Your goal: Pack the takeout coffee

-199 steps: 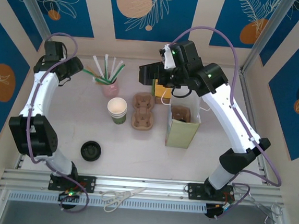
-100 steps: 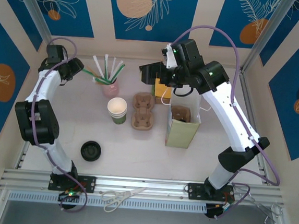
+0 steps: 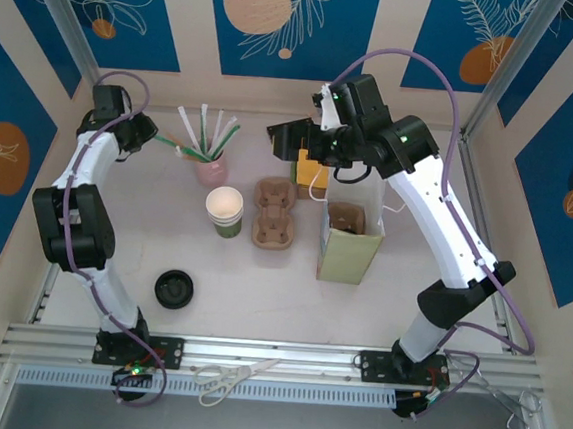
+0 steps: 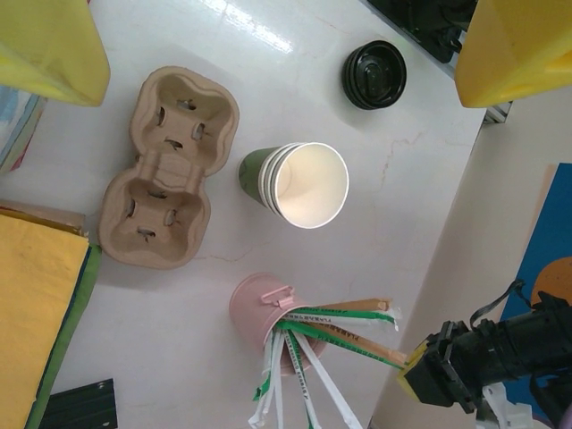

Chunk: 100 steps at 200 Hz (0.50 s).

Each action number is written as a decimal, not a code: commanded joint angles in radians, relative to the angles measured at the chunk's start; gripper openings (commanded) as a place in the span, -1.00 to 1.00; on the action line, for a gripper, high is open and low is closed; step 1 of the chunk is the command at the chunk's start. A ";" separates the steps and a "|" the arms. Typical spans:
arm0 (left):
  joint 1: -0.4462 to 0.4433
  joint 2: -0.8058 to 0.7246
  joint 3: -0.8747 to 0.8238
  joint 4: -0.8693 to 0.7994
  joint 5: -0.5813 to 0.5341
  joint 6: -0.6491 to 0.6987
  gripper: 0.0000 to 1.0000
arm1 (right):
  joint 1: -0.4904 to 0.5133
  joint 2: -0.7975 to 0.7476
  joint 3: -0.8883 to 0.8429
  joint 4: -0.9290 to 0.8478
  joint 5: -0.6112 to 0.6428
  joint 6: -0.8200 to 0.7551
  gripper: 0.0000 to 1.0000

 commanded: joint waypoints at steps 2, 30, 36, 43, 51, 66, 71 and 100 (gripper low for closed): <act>0.012 -0.049 0.023 0.009 0.004 0.014 -0.68 | -0.008 0.006 -0.008 -0.022 -0.005 -0.007 0.98; 0.010 -0.078 0.017 0.010 -0.017 0.017 -0.82 | -0.016 0.006 -0.011 -0.020 -0.016 -0.010 0.98; 0.009 -0.083 0.017 0.012 -0.019 0.018 -0.82 | -0.017 0.006 -0.013 -0.019 -0.017 -0.010 0.98; 0.009 -0.090 0.017 0.009 -0.022 0.022 -0.82 | -0.018 0.007 -0.013 -0.017 -0.018 -0.012 0.98; 0.007 -0.098 0.018 0.009 -0.029 0.025 -0.82 | -0.020 0.007 -0.014 -0.017 -0.020 -0.013 0.98; 0.002 -0.115 0.018 0.006 -0.047 0.033 -0.81 | -0.021 0.005 -0.016 -0.016 -0.023 -0.016 0.98; 0.001 -0.120 0.019 0.005 -0.055 0.038 -0.81 | -0.023 0.004 -0.017 -0.016 -0.025 -0.017 0.98; -0.009 -0.141 0.032 -0.007 -0.070 0.061 -0.82 | -0.029 -0.001 -0.027 -0.010 -0.034 -0.019 0.98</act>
